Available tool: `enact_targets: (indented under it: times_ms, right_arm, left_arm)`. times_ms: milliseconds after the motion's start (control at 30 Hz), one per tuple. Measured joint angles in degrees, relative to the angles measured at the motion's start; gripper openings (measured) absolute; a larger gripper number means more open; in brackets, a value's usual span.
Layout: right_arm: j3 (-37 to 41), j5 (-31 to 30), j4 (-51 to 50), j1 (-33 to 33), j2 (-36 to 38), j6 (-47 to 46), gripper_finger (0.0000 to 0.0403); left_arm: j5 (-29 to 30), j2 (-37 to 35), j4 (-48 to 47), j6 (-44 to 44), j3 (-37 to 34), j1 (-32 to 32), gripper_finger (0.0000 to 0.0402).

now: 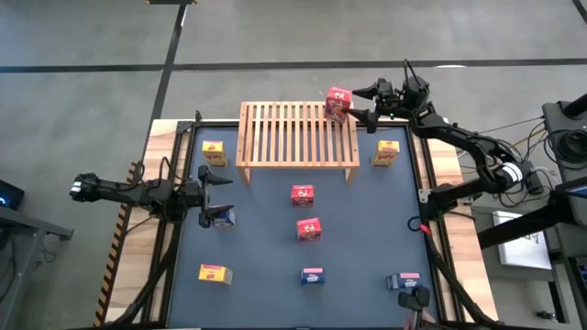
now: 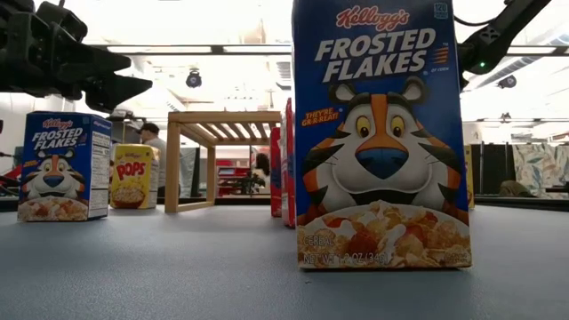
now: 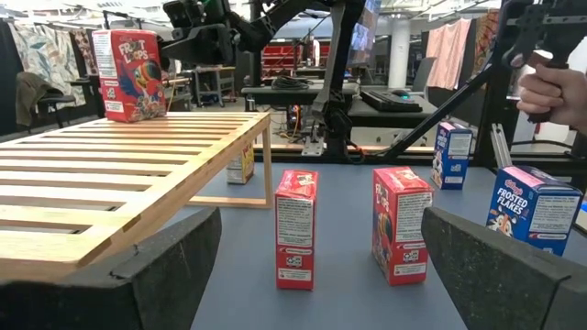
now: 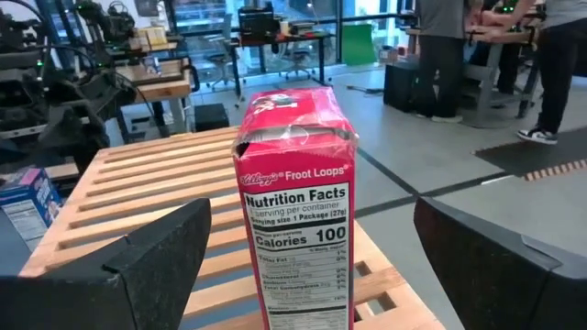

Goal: Stack cereal on shelf
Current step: Put the bottom right red cereal box on the shelf

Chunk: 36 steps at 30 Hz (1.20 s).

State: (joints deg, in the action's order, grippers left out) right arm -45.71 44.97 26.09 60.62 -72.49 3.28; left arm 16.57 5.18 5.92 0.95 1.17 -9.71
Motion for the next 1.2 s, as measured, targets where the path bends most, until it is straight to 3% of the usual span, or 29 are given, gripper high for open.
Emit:
enact_targets:
  times_ms: [400,600,800,1200]
  right_arm:
    - [0.0,-0.16,0.08,-1.12,0.0,1.27,0.037]
    - [0.0,-4.11,0.41,-1.53,-0.11,0.82,0.037]
    - [-0.57,-3.9,5.02,-1.9,-3.9,-1.95,0.037]
    - [-11.56,5.91,4.24,-1.88,-18.16,-8.78,0.037]
  left_arm:
    - [-0.01,-0.01,-0.01,-0.01,0.0,0.0,0.0359]
    - [0.01,-0.01,-0.01,-0.02,0.0,0.0,0.0359]
    - [-0.01,0.01,-0.01,-0.02,0.0,0.02,0.0359]
    - [-0.01,0.01,0.01,0.0,0.0,0.02,0.0359]
